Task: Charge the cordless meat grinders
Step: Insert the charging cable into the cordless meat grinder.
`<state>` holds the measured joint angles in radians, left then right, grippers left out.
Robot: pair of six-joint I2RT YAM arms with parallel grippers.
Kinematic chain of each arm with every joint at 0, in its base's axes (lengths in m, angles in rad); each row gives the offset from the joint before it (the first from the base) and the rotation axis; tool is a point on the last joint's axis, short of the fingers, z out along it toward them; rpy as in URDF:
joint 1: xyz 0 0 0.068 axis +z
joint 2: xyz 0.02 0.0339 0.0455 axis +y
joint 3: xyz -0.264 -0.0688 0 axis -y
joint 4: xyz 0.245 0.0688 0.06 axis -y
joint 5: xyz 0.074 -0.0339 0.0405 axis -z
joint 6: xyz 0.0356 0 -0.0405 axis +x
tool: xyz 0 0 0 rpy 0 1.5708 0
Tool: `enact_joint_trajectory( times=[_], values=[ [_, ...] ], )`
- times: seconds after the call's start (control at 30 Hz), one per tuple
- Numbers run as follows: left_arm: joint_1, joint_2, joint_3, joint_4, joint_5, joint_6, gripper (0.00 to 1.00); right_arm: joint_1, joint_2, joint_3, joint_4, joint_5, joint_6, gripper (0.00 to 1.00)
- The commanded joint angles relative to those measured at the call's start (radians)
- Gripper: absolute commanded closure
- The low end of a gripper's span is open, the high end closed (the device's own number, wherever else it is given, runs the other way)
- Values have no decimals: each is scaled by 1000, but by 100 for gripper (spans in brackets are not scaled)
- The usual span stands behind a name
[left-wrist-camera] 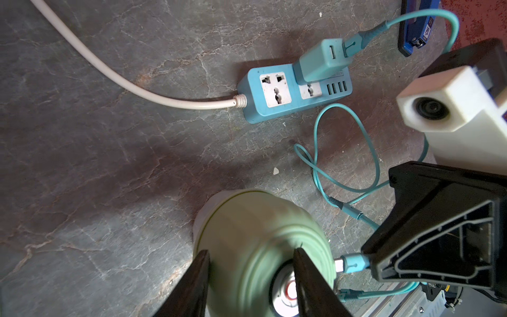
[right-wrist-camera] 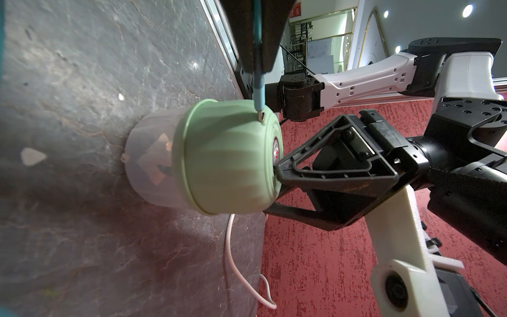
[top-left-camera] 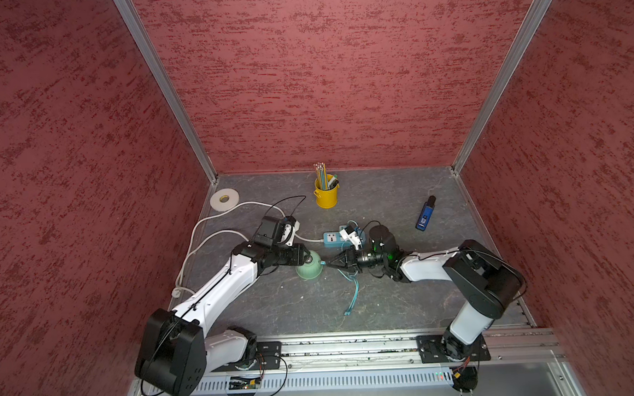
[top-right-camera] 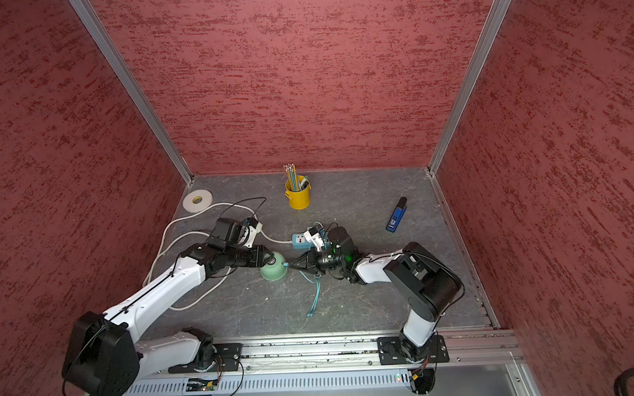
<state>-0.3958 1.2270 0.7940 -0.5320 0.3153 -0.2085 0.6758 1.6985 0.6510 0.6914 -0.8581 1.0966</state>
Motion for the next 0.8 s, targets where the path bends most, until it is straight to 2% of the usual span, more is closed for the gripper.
enact_joint_trajectory(
  times=[0.0,0.4,0.77],
  values=[
    [-29,32,-13,-49,12,11,51,10,12,41,52,-17,11,100],
    [-53,-19,-61,-52,-26,-65,52,10,-17,26,96,34,58,100],
    [-81,-28,-99,-36,-12,-113,50,10,41,27,120,47,37,100]
  ],
)
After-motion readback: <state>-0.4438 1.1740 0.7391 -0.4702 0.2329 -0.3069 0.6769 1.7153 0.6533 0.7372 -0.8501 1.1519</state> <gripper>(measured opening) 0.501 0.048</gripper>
